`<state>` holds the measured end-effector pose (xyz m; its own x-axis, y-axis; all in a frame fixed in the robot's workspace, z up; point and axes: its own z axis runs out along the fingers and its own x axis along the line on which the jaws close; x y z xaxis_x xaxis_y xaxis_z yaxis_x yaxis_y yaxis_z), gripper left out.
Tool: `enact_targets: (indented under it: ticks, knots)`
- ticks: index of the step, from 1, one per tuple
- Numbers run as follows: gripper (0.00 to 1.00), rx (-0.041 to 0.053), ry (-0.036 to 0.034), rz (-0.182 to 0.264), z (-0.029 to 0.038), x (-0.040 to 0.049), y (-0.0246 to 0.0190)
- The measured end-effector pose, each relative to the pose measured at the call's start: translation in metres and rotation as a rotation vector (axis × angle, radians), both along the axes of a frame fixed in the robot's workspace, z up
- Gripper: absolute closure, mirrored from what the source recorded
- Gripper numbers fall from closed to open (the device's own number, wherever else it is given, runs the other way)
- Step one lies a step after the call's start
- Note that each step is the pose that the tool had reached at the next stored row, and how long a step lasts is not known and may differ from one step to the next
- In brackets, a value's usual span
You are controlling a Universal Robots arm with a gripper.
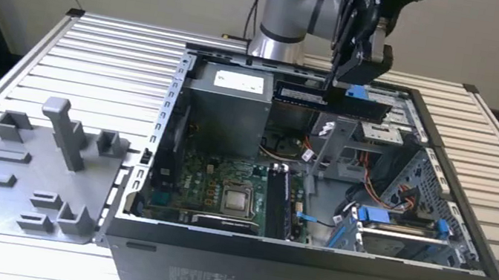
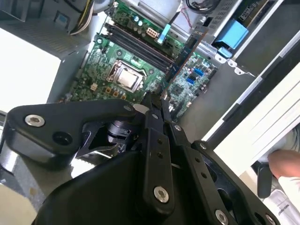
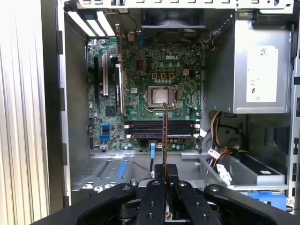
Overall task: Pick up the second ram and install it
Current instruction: 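Pick up the second ram and move it above second insertion slot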
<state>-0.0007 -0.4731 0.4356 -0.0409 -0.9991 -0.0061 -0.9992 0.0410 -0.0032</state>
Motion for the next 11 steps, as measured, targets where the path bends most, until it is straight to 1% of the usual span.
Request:
enact_targets:
  ticks: [2, 3, 4, 6, 8, 10, 11]
  knots:
    - [0.87, 0.0014, 0.0, 0.001, -0.0001, 0.0, 0.0034]
    - [0.87, 0.0046, 0.0, 0.001, -0.0002, 0.0001, 0.0044]
    - [0.87, 0.0103, 0.0, 0.001, -0.0002, 0.0001, 0.0049]
    - [0.87, 0.0287, -0.0001, 0.003, -0.0005, 0.0, 0.0058]
    - [0.87, 0.0445, 0.0, 0.004, -0.0005, -0.0001, 0.007]
    - [0.87, 0.0565, -0.0001, 0.007, -0.0008, 0.0001, 0.0089]
    - [0.87, 0.0598, 0.0, 0.009, -0.001, 0.0, 0.0099]
